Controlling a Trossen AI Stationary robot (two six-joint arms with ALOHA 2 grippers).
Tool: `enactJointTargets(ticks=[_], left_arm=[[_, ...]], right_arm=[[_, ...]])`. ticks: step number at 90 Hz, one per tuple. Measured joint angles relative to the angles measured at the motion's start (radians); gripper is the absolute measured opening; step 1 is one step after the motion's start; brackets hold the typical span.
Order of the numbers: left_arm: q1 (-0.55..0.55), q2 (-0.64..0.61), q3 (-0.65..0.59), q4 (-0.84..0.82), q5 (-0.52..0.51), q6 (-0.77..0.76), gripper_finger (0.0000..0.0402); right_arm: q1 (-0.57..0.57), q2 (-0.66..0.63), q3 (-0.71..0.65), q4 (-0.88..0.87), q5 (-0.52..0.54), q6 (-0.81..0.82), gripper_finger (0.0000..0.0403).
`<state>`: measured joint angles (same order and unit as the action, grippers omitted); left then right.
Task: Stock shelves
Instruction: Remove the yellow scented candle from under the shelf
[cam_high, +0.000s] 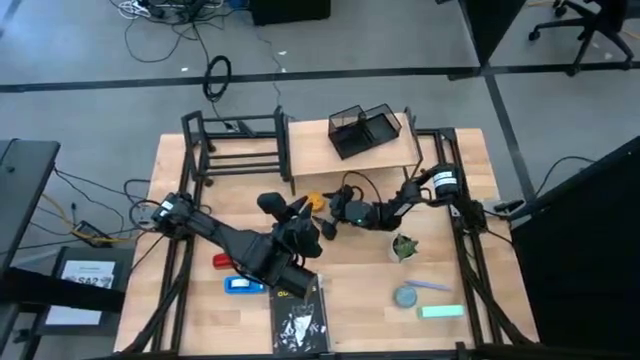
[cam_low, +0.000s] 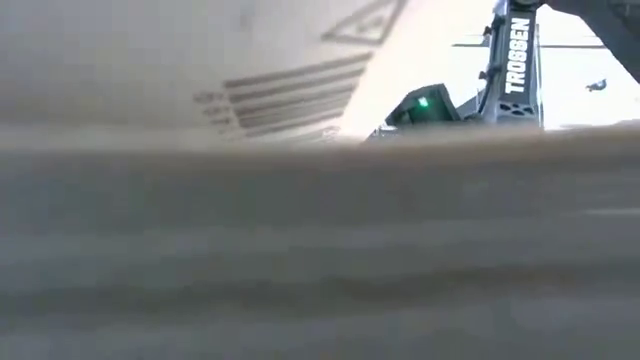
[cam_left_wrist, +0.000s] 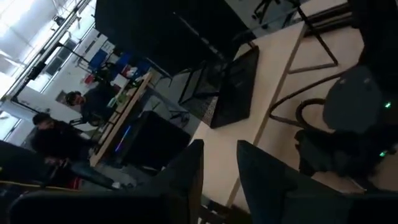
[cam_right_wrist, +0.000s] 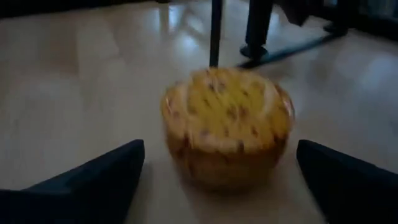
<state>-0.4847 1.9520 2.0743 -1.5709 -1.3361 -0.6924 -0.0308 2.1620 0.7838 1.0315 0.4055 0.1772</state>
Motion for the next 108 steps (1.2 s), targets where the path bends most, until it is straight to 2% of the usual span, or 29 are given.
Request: enactJointTargets(ticks=[15,25,33,44,57,68,78,92,100,108], left_arm=[[0.000,0.000,0.000,0.000,0.000,0.000,0.0080],[0.000,0.000,0.000,0.000,0.000,0.000,0.0080],[0.000,0.000,0.000,0.001,0.003,-0.002,0.0080],[0.000,0.000,0.000,0.002,0.006,-0.022,0.0080],[0.000,0.000,0.000,0.003,0.006,-0.024,0.0080],[-0.007,0.000,0.000,0.004,0.045,-0.034,0.0080],[-0.027,0.000,0.000,0.004,0.080,-0.052,0.0080],[-0.074,0.000,0.000,0.008,0.102,-0.094,0.0080],[-0.110,0.000,0.000,0.008,0.102,-0.121,0.0080],[-0.144,0.000,0.000,0.011,0.102,-0.154,0.0080]], right_arm=[[-0.041,0.000,0.054,-0.041,-0.066,-0.013,0.0389],[-0.059,0.000,0.069,-0.072,-0.090,0.011,0.0369],[-0.062,0.000,0.069,-0.072,-0.114,0.013,0.0332],[-0.059,0.000,0.069,-0.069,-0.139,0.014,0.0261],[-0.036,-0.041,0.065,-0.116,-0.192,0.034,0.0260],[0.008,-0.199,0.055,-0.262,-0.209,0.031,0.0260],[0.095,-0.396,0.049,-0.493,-0.208,0.009,0.0260],[0.319,-0.653,0.049,-0.769,-0.201,0.033,0.0260],[0.482,-0.751,0.049,-0.886,-0.132,0.115,0.0260],[0.651,-0.810,0.049,-0.963,0.003,0.218,0.0260]])
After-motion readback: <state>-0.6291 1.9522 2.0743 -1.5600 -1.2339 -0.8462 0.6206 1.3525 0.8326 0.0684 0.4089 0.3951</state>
